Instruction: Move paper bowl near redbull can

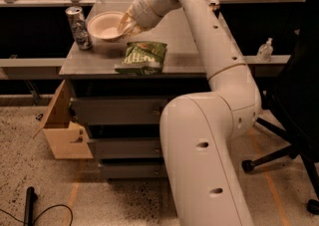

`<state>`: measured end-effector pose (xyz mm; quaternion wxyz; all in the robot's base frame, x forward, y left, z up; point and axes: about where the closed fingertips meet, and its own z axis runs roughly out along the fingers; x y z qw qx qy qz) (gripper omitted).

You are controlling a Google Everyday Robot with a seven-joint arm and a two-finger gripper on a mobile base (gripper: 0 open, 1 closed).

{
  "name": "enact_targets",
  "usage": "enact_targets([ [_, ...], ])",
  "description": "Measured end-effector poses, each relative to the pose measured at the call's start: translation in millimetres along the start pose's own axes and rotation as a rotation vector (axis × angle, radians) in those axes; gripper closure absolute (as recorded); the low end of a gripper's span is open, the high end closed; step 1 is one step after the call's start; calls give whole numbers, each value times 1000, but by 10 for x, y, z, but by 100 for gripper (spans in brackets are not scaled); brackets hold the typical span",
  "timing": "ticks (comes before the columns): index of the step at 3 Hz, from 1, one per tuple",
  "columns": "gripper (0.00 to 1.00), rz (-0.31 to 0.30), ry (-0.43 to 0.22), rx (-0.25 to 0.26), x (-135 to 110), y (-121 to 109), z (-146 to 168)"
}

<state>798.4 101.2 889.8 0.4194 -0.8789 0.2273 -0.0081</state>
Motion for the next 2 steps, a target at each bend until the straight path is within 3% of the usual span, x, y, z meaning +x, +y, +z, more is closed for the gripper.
enact_targets([
  [1,59,24,-21,-60,-28,114,154],
  [2,36,54,-15,-85,21,195,204],
])
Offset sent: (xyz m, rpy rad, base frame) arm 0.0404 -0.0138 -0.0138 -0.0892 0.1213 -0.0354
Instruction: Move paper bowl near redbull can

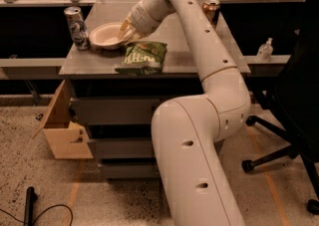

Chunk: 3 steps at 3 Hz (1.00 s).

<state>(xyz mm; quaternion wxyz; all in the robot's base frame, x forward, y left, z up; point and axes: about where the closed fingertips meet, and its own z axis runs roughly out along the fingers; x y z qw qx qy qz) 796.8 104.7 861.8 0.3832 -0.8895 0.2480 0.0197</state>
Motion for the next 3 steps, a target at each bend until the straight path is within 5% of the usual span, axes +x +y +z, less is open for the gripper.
enact_targets([
  [1,12,38,13,13,63,2,-36],
  [2,0,84,41,94,138,-123,-308],
  [3,0,127,131,286,372,-378,-974],
])
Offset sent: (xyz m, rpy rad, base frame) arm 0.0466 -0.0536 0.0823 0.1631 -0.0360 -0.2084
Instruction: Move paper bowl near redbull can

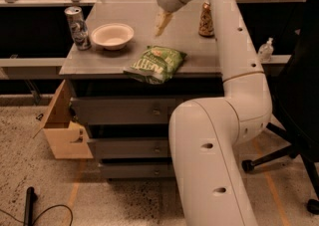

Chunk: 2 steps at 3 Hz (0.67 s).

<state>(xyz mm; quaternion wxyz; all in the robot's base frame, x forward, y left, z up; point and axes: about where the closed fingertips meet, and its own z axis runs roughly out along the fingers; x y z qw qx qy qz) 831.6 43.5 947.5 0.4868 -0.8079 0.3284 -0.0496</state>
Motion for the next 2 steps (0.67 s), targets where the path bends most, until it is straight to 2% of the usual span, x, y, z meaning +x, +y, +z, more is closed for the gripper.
enact_targets([
  [1,0,-11,149,260,446,-544,-549],
  [2,0,20,326,398,955,-648,-861],
])
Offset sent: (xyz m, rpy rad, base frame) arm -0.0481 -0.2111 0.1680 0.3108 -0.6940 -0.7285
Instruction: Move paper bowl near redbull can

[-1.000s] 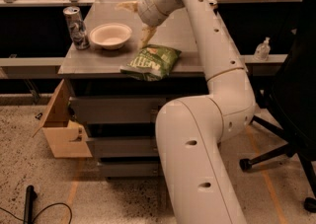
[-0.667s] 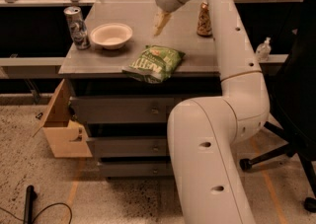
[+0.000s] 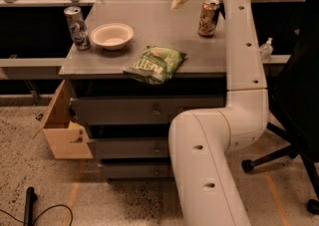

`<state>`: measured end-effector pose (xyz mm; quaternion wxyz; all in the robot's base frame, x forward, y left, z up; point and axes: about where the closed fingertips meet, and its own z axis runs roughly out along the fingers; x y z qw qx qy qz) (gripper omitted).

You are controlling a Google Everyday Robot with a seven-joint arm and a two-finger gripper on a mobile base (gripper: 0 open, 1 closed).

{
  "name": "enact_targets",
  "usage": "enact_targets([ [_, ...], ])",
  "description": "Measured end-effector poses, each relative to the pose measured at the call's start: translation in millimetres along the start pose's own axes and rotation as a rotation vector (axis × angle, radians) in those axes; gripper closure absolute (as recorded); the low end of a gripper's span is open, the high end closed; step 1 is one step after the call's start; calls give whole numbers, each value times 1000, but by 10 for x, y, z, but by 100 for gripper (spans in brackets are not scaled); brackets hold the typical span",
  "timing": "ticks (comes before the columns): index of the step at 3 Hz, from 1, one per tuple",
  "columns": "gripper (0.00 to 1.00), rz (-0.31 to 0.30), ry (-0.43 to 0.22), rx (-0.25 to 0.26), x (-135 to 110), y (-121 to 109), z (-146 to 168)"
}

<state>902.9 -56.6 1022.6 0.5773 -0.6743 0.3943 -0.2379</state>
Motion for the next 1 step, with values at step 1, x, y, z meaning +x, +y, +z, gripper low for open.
enact_targets([
  [1,0,5,24,30,48,-4,-47],
])
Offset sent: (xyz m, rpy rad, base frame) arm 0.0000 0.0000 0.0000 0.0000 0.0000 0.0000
